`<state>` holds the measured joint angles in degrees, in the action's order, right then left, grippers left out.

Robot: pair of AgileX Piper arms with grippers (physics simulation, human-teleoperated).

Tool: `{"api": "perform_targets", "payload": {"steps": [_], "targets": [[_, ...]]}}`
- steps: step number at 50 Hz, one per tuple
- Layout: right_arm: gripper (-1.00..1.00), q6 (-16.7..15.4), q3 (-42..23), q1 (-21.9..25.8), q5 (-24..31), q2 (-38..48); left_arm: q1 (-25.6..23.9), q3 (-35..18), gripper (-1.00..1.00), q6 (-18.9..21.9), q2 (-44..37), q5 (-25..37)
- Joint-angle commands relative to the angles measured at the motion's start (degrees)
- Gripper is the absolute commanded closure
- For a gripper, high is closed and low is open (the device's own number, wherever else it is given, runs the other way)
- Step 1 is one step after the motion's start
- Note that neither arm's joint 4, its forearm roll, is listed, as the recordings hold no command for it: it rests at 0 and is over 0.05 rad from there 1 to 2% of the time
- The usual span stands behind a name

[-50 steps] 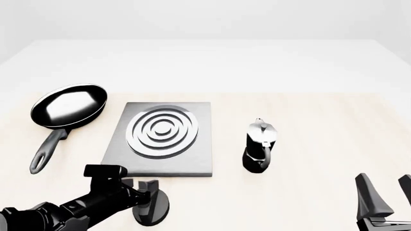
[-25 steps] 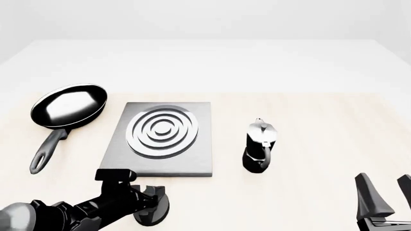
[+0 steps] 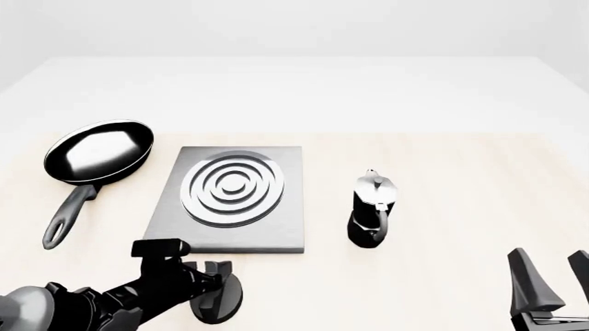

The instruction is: Turn on the stove.

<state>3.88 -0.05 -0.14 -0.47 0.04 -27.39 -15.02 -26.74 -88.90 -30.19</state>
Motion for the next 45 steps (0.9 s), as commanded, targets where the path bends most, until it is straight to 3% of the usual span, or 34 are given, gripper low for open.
{"api": "perform_targets", "payload": {"steps": [1, 32, 40, 45], "targets": [[-1.00, -0.4, 0.0, 0.2, 0.1, 0.0, 6.7, 2.9, -1.00, 3.6, 2.2, 0.8], [-1.00, -1.4, 0.0, 0.4, 0.4, 0.1, 10.4, 5.3, -1.00, 4.1, 5.5, 1.3], [-1.00, -1.7, 0.0, 0.4, 0.2, 0.0, 10.8, 5.3, -1.00, 4.3, 10.6, 5.7], [-1.00, -1.8, 0.0, 0.5, 0.3, 0.0, 11.8, 5.6, -1.00, 5.3, 17.8, 11.3]]}}
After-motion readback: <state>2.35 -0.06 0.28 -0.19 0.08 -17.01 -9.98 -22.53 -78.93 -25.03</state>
